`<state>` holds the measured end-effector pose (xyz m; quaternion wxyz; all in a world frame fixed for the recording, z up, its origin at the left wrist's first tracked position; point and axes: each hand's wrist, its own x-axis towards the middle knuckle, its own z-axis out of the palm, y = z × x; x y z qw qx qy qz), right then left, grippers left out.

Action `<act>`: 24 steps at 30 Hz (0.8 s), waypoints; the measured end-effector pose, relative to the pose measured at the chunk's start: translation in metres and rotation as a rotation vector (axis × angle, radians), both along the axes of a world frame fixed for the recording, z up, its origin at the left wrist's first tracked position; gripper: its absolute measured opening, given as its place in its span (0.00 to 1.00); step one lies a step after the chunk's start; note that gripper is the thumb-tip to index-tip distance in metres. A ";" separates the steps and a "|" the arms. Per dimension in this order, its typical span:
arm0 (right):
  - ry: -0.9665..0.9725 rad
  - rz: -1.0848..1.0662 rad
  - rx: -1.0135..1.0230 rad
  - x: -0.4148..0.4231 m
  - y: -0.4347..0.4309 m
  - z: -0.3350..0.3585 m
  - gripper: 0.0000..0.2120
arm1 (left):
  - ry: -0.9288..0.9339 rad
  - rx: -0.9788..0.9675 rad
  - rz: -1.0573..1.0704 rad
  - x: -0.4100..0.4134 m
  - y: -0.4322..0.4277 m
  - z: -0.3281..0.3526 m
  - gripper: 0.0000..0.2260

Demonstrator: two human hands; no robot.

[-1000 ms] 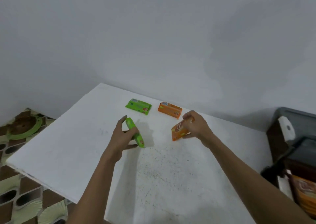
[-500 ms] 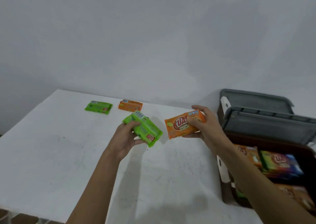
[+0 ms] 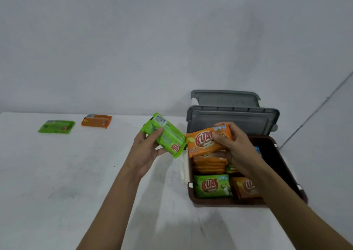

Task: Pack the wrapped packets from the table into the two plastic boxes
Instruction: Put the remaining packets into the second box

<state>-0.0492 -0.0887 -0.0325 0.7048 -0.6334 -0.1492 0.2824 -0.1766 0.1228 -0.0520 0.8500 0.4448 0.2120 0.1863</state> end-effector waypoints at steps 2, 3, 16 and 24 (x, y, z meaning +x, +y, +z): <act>-0.002 -0.021 -0.011 0.008 -0.021 -0.001 0.10 | -0.005 0.016 0.033 0.012 -0.020 -0.003 0.12; -0.008 -0.027 -0.020 0.012 -0.031 -0.001 0.10 | -0.005 0.028 0.052 0.017 -0.029 -0.004 0.13; -0.076 -0.025 -0.274 0.034 -0.110 -0.011 0.16 | 0.076 0.515 0.202 0.049 -0.102 -0.026 0.10; -0.141 0.087 -0.497 0.038 -0.128 -0.015 0.16 | 0.126 0.651 0.205 0.051 -0.102 -0.034 0.10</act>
